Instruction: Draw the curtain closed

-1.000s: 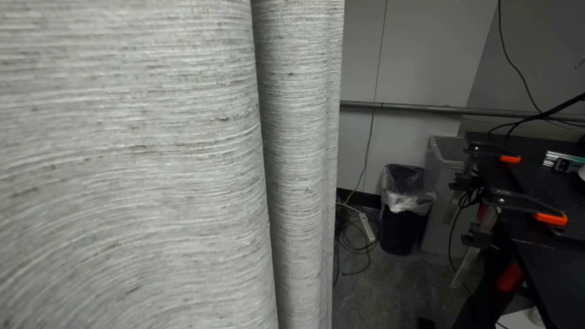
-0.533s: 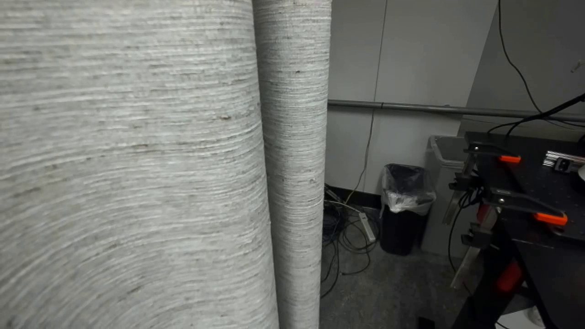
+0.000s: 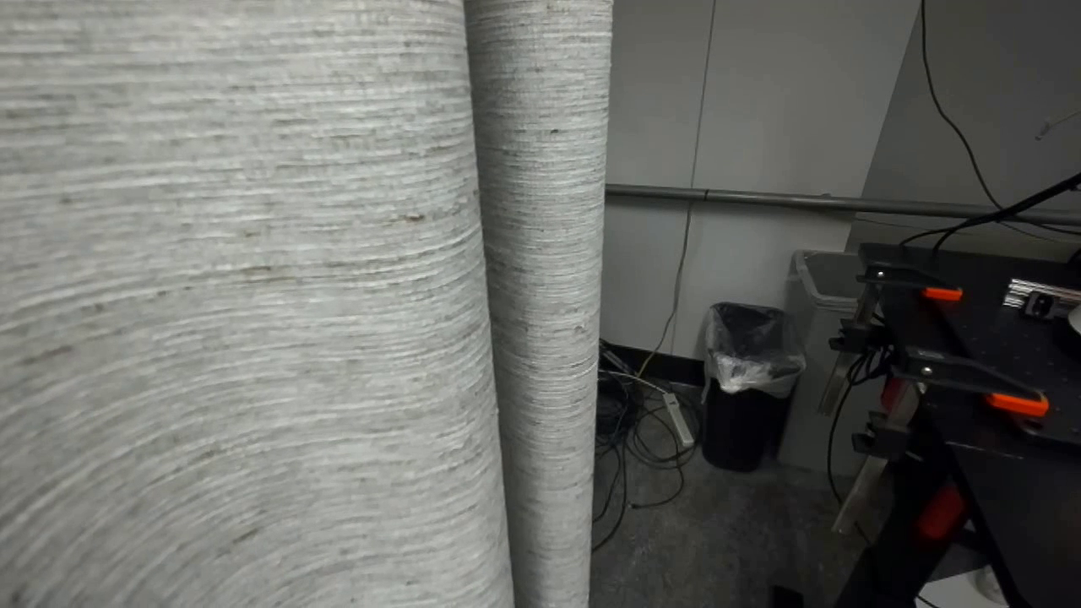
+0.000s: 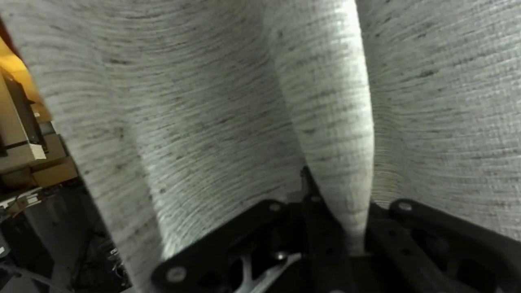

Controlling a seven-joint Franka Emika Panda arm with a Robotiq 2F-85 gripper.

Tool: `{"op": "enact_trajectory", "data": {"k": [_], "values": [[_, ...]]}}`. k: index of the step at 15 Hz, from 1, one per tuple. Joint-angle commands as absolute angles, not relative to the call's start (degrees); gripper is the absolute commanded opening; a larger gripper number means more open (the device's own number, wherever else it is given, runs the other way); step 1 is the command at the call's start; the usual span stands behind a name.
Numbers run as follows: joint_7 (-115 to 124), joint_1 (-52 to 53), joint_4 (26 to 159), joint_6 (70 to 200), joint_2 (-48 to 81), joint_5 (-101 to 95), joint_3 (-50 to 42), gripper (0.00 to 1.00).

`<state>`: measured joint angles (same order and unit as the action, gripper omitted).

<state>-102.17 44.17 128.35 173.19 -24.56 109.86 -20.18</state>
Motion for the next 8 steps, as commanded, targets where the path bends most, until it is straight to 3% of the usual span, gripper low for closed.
{"op": "enact_trajectory", "data": {"k": [1, 8], "values": [[-108.0, 41.5, 123.9, 170.6, -18.7, 116.1, -21.2, 0.01], [-117.0, 35.3, 111.4, 168.5, -4.7, 128.7, -23.9, 0.01]]}}
